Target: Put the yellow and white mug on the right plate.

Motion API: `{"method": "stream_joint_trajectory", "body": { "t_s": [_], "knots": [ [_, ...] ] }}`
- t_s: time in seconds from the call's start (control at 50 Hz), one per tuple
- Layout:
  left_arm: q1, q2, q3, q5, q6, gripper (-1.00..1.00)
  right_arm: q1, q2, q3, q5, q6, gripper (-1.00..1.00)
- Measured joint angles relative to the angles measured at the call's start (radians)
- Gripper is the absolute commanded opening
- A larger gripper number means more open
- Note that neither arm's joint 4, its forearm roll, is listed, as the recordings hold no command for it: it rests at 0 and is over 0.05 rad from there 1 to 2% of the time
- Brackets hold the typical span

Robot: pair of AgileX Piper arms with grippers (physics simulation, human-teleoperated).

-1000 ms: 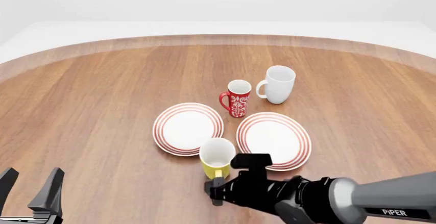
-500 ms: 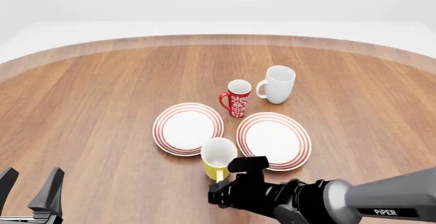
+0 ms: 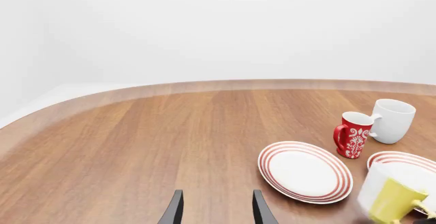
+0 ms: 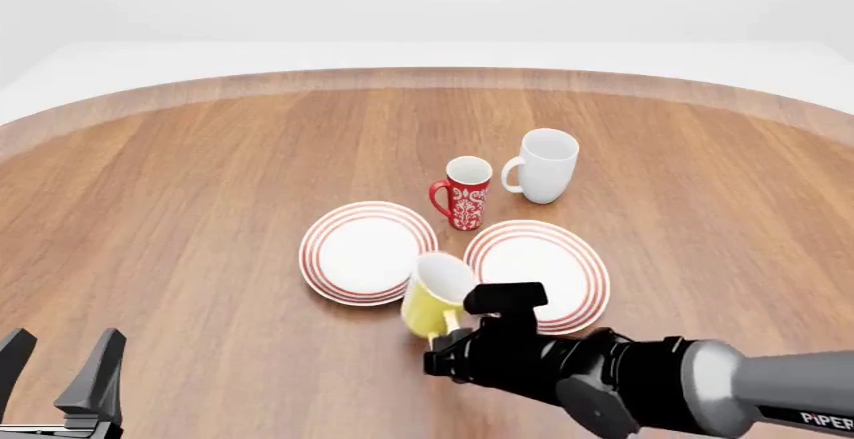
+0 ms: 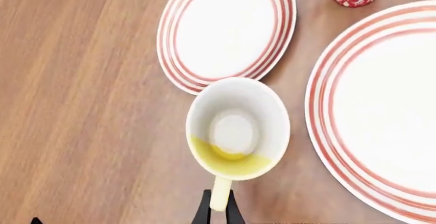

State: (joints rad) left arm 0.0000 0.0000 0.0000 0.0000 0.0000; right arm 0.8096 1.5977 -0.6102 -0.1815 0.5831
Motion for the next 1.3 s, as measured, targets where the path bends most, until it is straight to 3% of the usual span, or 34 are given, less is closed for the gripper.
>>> {"method": "stream_joint_trajectory", "body": {
  "t_s": [0.5,1.3],
  "knots": [
    [0.0,0.0,0.0,0.0,0.0,1.0,-0.062,-0.073,-0.052,0.128,-0.093,-1.0],
    [0.0,0.0,0.0,0.0,0.0,1.0,-0.299,-0.156,-0.005,0.216,-0.32,-1.0]
  ]
}}
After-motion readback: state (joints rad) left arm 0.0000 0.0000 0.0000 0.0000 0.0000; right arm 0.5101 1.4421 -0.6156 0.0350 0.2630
